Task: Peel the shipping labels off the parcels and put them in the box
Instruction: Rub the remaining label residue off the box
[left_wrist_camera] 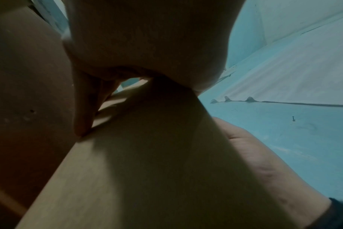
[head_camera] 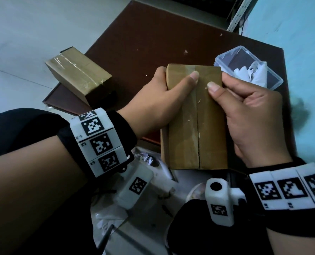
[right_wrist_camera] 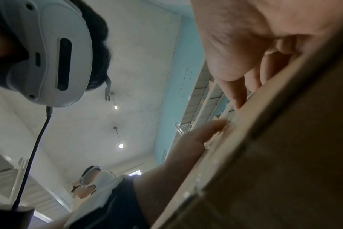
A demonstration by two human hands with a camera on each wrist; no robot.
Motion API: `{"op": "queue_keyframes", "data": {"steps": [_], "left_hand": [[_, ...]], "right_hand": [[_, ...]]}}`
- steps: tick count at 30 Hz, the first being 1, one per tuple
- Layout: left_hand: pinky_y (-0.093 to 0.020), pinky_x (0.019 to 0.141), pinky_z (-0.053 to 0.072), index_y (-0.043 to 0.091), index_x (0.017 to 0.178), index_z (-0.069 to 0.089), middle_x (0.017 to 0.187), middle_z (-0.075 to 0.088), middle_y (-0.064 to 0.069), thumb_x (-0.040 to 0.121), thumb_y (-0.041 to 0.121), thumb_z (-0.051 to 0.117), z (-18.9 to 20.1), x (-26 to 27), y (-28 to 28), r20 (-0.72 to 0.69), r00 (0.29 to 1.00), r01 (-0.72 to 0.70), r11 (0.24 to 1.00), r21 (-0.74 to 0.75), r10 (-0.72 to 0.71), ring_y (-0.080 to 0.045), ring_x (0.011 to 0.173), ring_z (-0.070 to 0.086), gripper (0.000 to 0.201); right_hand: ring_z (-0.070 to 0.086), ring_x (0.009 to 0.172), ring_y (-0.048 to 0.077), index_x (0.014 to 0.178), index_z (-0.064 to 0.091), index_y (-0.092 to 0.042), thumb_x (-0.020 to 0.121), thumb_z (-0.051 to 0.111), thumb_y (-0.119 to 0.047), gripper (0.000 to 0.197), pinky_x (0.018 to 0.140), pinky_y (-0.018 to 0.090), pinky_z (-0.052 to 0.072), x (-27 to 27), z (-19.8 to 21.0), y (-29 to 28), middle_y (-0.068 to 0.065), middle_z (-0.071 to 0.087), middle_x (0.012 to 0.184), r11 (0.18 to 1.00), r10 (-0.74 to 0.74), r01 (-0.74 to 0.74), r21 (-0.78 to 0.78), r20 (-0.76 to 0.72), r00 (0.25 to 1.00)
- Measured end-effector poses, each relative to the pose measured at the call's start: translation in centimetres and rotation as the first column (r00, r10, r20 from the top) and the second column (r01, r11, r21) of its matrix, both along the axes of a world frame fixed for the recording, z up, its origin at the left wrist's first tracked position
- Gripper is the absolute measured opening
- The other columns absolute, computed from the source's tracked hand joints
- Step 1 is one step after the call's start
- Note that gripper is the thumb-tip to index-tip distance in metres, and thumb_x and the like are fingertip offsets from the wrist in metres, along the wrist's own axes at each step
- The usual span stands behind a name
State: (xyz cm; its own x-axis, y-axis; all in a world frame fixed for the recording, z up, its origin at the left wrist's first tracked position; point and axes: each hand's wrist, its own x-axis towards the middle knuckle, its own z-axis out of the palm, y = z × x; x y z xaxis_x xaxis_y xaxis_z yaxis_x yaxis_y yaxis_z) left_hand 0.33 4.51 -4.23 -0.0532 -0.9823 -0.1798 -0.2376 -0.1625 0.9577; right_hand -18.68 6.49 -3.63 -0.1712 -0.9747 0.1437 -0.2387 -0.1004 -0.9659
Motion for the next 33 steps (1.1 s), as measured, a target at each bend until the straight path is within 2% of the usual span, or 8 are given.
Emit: {"op": "queue_keyframes", "data": {"steps": [4, 8, 14, 17, 26, 29, 32, 33], "left_hand": [[-0.037, 0.093, 0.062, 0.030, 0.143, 0.044, 0.123, 0.069, 0.012, 0.087, 0.075, 0.061, 0.0, 0.0, -0.2, -0.007, 1.000, 0.009, 0.999, -0.040, -0.009, -0.006, 0.107, 0.072, 0.073], [-0.039, 0.094, 0.062, 0.027, 0.142, 0.047, 0.124, 0.070, 0.009, 0.083, 0.077, 0.062, -0.5, -0.3, -0.2, -0.021, 1.000, 0.005, 0.999, -0.036, -0.006, -0.009, 0.108, 0.072, 0.078], [-0.040, 0.095, 0.061, 0.029, 0.137, 0.046, 0.123, 0.070, 0.010, 0.081, 0.079, 0.062, -0.6, -0.1, -0.4, -0.023, 1.000, 0.015, 1.000, 0.001, -0.015, -0.011, 0.108, 0.072, 0.076], [-0.044, 0.094, 0.061, 0.026, 0.140, 0.049, 0.123, 0.072, 0.007, 0.075, 0.083, 0.063, -0.8, 0.0, -0.8, -0.036, 0.999, 0.021, 1.000, -0.002, -0.021, -0.015, 0.107, 0.074, 0.088], [-0.040, 0.095, 0.061, 0.026, 0.146, 0.045, 0.127, 0.068, 0.008, 0.077, 0.083, 0.059, -0.9, -0.4, -0.8, 0.016, 1.000, 0.012, 1.000, -0.025, -0.012, -0.011, 0.110, 0.072, 0.090], [-0.042, 0.093, 0.061, 0.025, 0.143, 0.049, 0.125, 0.071, 0.007, 0.073, 0.086, 0.060, -1.1, -0.3, -1.0, 0.009, 1.000, 0.014, 0.999, -0.033, -0.014, -0.013, 0.109, 0.073, 0.094], [-0.041, 0.094, 0.061, 0.026, 0.142, 0.047, 0.123, 0.071, 0.008, 0.079, 0.083, 0.060, -1.1, -0.4, -0.6, 0.014, 1.000, 0.026, 0.999, -0.031, -0.026, -0.012, 0.108, 0.072, 0.086], [-0.040, 0.094, 0.061, 0.026, 0.143, 0.045, 0.123, 0.070, 0.009, 0.081, 0.081, 0.060, -1.2, -0.5, -0.5, 0.021, 0.999, 0.028, 0.999, -0.024, -0.028, -0.011, 0.108, 0.072, 0.084]], "right_hand": [[0.072, 0.109, -0.007, 0.133, 0.074, -0.016, 0.098, 0.081, -0.028, 0.037, 0.101, 0.021, 0.056, 0.3, 0.3, 0.4, -0.036, 0.075, 0.092, 0.998, -0.041, 0.040, -0.040, -0.042, 0.998], [0.074, 0.114, 0.000, 0.136, 0.072, -0.016, 0.090, 0.086, -0.042, 0.054, 0.101, 0.034, 0.062, 0.8, 0.1, 0.5, -0.012, 0.081, 0.114, 0.998, -0.020, 0.017, -0.053, -0.054, 0.998], [0.071, 0.118, -0.002, 0.138, 0.071, -0.015, 0.095, 0.083, -0.026, 0.046, 0.104, 0.028, 0.057, 0.2, 0.1, 0.0, -0.023, 0.080, 0.105, 1.000, 0.008, -0.007, 0.024, -0.020, 1.000], [0.070, 0.121, -0.001, 0.141, 0.068, -0.015, 0.097, 0.081, -0.027, 0.047, 0.107, 0.034, 0.058, 0.1, 0.2, 0.3, -0.014, 0.079, 0.119, 0.999, 0.032, -0.031, 0.011, -0.080, 0.996], [0.071, 0.120, 0.000, 0.141, 0.069, -0.010, 0.097, 0.079, -0.041, 0.055, 0.094, 0.013, 0.058, 1.2, 0.1, 0.8, 0.000, 0.075, 0.132, 0.989, -0.092, 0.055, -0.134, -0.294, 0.951], [0.073, 0.103, -0.007, 0.133, 0.075, -0.009, 0.100, 0.076, -0.040, 0.045, 0.083, 0.003, 0.052, 1.6, 0.0, 0.8, -0.009, 0.078, 0.114, 0.979, -0.148, 0.091, -0.184, -0.322, 0.935], [0.062, 0.062, -0.010, 0.094, 0.084, -0.017, 0.105, 0.070, -0.034, 0.025, 0.061, 0.003, 0.041, 1.3, 0.0, 0.4, -0.026, 0.062, 0.068, 0.966, -0.211, 0.146, -0.213, -0.327, 0.921], [0.061, 0.060, -0.009, 0.090, 0.083, -0.018, 0.105, 0.069, -0.034, 0.026, 0.059, 0.004, 0.039, 1.3, 0.1, 0.3, -0.027, 0.059, 0.066, 0.965, -0.218, 0.151, -0.213, -0.339, 0.915]]}}
